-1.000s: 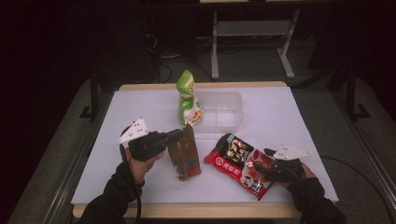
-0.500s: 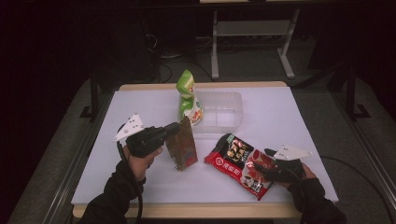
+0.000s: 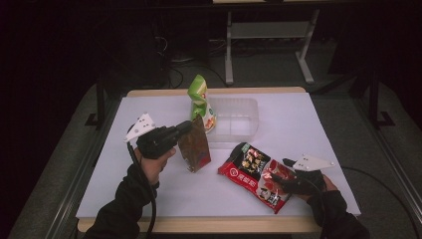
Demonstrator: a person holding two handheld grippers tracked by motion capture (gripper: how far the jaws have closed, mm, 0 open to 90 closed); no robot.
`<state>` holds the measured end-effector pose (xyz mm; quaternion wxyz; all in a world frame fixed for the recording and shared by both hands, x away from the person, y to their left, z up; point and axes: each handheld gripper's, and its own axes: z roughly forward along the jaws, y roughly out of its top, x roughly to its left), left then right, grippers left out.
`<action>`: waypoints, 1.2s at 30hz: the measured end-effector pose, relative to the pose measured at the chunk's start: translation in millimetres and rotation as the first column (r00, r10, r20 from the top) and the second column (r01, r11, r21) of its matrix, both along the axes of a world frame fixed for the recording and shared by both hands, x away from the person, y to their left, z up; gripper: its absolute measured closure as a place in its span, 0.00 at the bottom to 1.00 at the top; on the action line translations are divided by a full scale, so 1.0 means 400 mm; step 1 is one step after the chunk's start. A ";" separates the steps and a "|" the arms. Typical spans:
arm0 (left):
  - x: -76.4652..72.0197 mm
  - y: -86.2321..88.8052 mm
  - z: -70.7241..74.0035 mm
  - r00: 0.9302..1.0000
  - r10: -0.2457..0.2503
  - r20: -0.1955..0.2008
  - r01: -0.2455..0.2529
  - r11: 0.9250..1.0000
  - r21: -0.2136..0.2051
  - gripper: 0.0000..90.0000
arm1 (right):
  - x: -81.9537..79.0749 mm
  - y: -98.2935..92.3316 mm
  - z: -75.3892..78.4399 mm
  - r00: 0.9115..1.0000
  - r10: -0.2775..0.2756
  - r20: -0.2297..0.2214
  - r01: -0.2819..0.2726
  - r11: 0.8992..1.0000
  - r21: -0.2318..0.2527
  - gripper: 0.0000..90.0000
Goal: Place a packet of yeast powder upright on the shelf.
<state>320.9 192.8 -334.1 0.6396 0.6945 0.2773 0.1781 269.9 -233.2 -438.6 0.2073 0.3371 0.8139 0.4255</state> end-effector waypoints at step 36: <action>0.240 -0.239 0.094 0.986 0.163 0.035 -0.166 0.983 0.082 0.97 | -0.003 -0.010 0.004 1.000 0.009 0.009 -0.009 1.000 0.023 0.40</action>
